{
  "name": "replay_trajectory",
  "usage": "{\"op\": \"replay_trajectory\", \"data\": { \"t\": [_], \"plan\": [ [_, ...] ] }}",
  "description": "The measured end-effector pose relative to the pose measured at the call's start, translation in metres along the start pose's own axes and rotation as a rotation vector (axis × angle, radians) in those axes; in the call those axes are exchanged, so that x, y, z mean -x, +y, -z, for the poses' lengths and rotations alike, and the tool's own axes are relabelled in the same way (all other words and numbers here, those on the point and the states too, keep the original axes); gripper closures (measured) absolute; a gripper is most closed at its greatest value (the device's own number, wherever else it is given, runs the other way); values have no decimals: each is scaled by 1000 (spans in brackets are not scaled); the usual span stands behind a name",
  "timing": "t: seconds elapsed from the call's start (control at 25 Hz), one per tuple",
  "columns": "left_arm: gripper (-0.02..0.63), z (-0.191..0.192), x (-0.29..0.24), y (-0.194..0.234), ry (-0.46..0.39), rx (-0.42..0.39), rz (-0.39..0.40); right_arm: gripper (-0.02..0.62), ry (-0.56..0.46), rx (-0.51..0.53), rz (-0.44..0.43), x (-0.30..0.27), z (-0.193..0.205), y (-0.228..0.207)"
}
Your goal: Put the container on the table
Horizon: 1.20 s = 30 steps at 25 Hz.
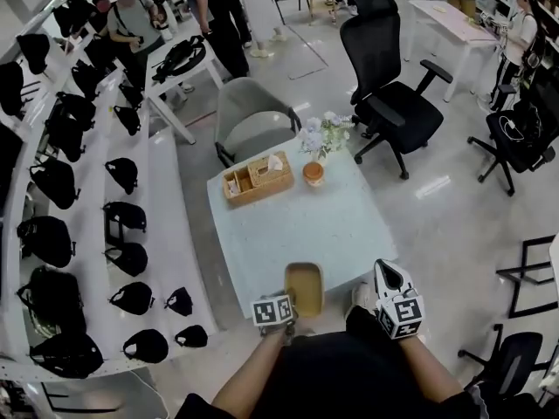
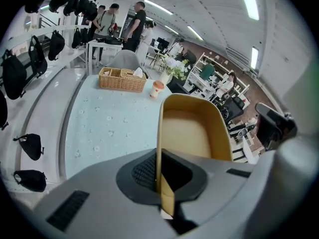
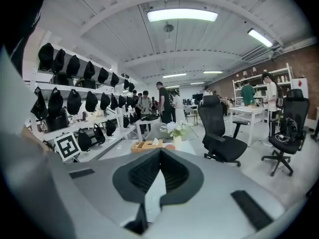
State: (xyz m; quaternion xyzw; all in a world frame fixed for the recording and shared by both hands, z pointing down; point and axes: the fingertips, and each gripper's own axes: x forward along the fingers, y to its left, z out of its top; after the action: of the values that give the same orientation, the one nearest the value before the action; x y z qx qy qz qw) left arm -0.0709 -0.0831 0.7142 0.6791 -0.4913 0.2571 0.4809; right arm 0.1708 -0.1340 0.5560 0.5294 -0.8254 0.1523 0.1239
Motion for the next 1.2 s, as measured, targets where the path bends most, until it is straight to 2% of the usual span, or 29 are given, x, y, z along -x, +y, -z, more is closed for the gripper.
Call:
{"op": "replay_trajectory", "data": {
  "t": [0.32, 0.52, 0.68, 0.88, 1.0, 1.08, 1.2],
  "plan": [
    [597, -33, -17, -20, -15, 77, -57, 597, 12, -33, -76, -30, -16, -30],
    [597, -53, -47, -44, -10, 62, -76, 597, 29, -30, -105, -45, -16, -65],
    [597, -66, -73, -64, -2, 99, -79, 597, 42, -46, -115, -53, -15, -93],
    [597, -90, -104, -88, -58, 104, -101, 597, 71, -6, -145, -65, -6, -122],
    [597, -102, -125, -93, -56, 134, -95, 597, 66, 24, -144, -74, -9, -131],
    [597, -110, -142, -93, -47, 172, -88, 597, 69, 23, -132, -82, -7, -137],
    [597, -123, -169, -90, -28, 186, -99, 597, 92, 13, -121, -98, 3, -143]
  ]
}}
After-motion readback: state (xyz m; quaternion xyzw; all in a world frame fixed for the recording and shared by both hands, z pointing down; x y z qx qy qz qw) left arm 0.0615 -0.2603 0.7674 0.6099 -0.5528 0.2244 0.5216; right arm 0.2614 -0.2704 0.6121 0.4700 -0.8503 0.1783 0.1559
